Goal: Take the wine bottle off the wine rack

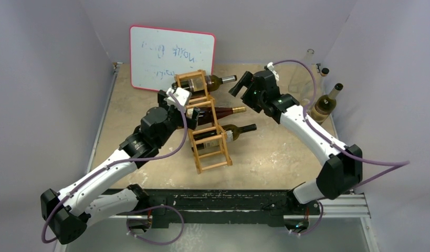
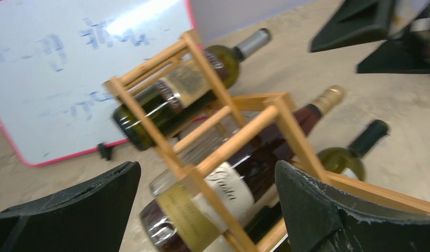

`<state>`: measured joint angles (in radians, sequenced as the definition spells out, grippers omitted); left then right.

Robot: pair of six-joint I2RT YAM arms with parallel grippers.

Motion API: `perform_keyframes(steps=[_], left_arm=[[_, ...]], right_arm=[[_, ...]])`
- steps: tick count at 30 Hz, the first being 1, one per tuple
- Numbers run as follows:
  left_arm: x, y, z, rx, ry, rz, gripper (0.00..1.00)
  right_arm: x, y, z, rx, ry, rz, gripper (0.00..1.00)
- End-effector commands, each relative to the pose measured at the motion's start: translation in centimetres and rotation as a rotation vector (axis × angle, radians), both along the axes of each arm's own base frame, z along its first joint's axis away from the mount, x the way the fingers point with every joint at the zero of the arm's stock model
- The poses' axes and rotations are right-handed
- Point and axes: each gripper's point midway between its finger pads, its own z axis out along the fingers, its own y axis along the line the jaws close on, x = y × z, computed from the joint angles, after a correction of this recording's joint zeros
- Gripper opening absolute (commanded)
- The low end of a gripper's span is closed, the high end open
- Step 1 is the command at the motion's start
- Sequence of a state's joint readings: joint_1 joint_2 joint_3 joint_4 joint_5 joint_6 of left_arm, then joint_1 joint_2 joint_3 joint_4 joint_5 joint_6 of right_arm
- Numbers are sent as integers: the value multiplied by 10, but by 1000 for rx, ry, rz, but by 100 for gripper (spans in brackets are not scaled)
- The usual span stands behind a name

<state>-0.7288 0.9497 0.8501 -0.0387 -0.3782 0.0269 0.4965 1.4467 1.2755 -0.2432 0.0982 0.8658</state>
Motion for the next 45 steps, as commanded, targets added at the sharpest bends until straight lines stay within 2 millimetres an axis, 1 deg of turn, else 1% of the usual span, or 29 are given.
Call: perform_keyframes(steps=[1, 3, 5, 7, 8, 10, 12, 14, 18, 19, 22, 23, 26, 28, 31, 33, 36, 38, 41, 45], left_arm=[[-17, -55, 25, -89, -1, -296, 100], [-23, -74, 20, -105, 38, -389, 100], [-25, -89, 9, -89, 91, -459, 100], [-27, -101, -5, -50, 164, -511, 100], [-26, -104, -15, -27, 204, -514, 100], [-22, -109, -28, 8, 260, -515, 100], [-24, -113, -34, 32, 280, -537, 99], [-29, -116, -34, 40, 280, -557, 98], [-40, -120, -30, 45, 255, -605, 100], [-43, -122, -31, 48, 257, -622, 98], [-47, -127, -34, 62, 280, -655, 85], [-47, -128, -35, 65, 286, -657, 83], [-49, -128, -36, 82, 292, -670, 81], [-53, -129, -34, 81, 287, -690, 81], [-61, -129, -22, 59, 248, -716, 90], [-67, -128, -14, 47, 217, -741, 94], [-80, -126, -2, 36, 171, -794, 95], [-85, -124, 1, 40, 153, -806, 94], [-90, -121, -11, 95, 176, -826, 88], [-91, -122, -36, 184, 264, -837, 77]], right_arm=[[-1, -25, -27, 31, 213, -291, 100], [-1, -17, -39, 47, 279, -289, 99], [1, -6, -48, 66, 315, -260, 95], [4, -2, -53, 79, 332, -266, 91], [7, -1, -55, 84, 334, -277, 90], [11, -2, -58, 100, 337, -314, 88], [13, -1, -64, 120, 349, -336, 87], [13, 3, -69, 150, 367, -343, 87], [14, 6, -77, 191, 395, -377, 85], [14, 8, -78, 203, 401, -379, 85], [17, 19, -76, 261, 405, -355, 83], [17, 24, -77, 280, 410, -347, 82], [14, 31, -83, 336, 441, -351, 80], [13, 36, -87, 361, 455, -342, 79], [13, 38, -92, 363, 466, -334, 76], [14, 36, -93, 350, 466, -341, 76], [15, 35, -94, 342, 460, -351, 75], [15, 34, -94, 342, 455, -355, 75], [17, 34, -94, 351, 454, -359, 71], [17, 36, -95, 363, 461, -365, 65]])
